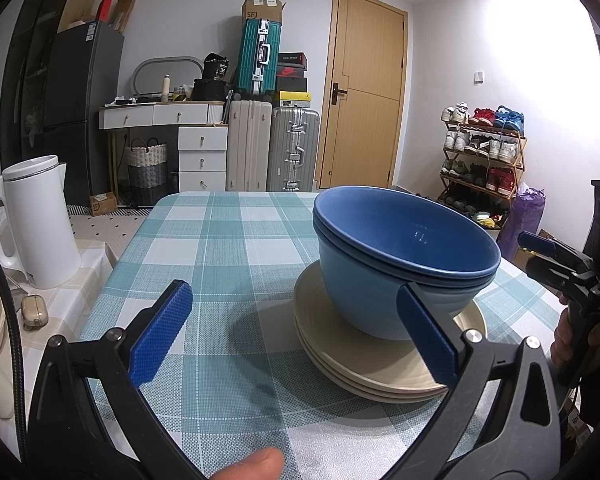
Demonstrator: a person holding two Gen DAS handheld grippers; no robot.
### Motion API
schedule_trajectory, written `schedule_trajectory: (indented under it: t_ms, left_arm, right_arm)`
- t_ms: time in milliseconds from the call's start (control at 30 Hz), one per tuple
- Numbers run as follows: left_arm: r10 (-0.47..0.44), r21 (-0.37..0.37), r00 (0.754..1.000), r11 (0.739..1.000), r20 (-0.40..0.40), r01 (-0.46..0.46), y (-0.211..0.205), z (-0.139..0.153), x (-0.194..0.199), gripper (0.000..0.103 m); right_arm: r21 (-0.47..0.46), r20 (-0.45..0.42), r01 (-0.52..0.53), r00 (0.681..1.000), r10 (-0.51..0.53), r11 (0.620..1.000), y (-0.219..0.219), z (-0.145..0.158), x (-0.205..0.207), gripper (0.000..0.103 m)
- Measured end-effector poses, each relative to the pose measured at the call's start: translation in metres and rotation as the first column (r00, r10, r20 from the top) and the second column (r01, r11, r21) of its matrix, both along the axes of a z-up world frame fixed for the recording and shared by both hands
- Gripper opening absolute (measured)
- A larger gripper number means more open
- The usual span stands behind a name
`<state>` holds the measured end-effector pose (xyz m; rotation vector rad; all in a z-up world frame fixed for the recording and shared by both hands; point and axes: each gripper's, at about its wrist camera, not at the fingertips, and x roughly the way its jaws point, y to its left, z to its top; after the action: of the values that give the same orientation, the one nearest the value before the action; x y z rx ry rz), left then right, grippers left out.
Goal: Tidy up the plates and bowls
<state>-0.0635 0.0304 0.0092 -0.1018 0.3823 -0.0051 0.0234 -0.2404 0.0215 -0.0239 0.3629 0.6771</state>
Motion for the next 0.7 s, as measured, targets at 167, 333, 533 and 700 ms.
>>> schedule_trajectory:
  t_ms: [167, 333, 533, 700]
  left_arm:
    - [0.0, 0.001, 1.0, 1.0, 0.0, 0.0, -0.0002, 0.0004, -0.0001, 0.102]
    - [-0.002, 0.003, 1.0, 1.0, 0.0, 0.002, -0.0011, -0.0008, 0.001, 0.102]
    - [-0.001, 0.002, 1.0, 1.0, 0.0, 0.001, -0.0014, -0.0003, 0.0006, 0.102]
    - [0.0, 0.003, 1.0, 1.0, -0.001, 0.0, -0.0015, -0.0003, 0.0006, 0.102]
  right_arm:
    - [0.0, 0.0, 0.0, 1.0, 0.0, 1.0, -0.0001, 0.0, 0.0, 0.103]
    - [-0.001, -0.001, 0.0, 1.0, 0.0, 1.0, 0.0001, -0.0003, 0.0001, 0.103]
    - [-0.001, -0.002, 0.0, 1.0, 0.0, 1.0, 0.0, -0.0002, 0.0002, 0.103]
    - [-0.001, -0.002, 0.0, 1.0, 0.0, 1.0, 0.0001, -0.0005, 0.0002, 0.103]
